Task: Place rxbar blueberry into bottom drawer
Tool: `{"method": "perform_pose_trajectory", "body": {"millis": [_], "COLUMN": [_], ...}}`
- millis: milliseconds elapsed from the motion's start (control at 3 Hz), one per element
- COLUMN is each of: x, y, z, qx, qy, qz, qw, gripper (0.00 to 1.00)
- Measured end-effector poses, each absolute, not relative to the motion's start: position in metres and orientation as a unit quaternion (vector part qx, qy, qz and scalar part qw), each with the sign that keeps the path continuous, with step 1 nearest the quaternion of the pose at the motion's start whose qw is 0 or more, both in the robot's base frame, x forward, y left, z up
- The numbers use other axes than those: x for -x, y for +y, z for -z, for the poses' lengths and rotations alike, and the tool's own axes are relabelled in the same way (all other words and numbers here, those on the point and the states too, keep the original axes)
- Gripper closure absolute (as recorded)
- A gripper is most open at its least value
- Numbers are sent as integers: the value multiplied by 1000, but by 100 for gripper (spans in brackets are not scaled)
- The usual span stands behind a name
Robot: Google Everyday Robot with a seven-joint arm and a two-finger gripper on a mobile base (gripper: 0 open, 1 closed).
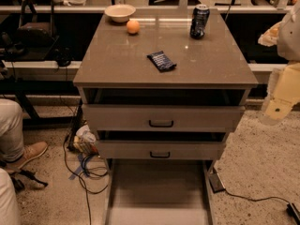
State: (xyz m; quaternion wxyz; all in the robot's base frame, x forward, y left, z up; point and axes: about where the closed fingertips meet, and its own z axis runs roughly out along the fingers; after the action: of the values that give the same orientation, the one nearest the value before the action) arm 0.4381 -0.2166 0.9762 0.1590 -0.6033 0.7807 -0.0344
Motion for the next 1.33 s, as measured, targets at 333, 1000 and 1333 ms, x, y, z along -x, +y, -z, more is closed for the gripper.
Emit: {"method": "perform_pose_trajectory", "body": {"millis": [333, 1000, 1333], "x": [-442, -518, -525], "y": [-214, -147, -137], "z": [-975, -948, -944], "qx": [602, 583, 574], "qy": [781, 788, 794], "qz": [33, 2, -4], "qw": [162, 198, 199], "gripper": [0, 0, 0]}}
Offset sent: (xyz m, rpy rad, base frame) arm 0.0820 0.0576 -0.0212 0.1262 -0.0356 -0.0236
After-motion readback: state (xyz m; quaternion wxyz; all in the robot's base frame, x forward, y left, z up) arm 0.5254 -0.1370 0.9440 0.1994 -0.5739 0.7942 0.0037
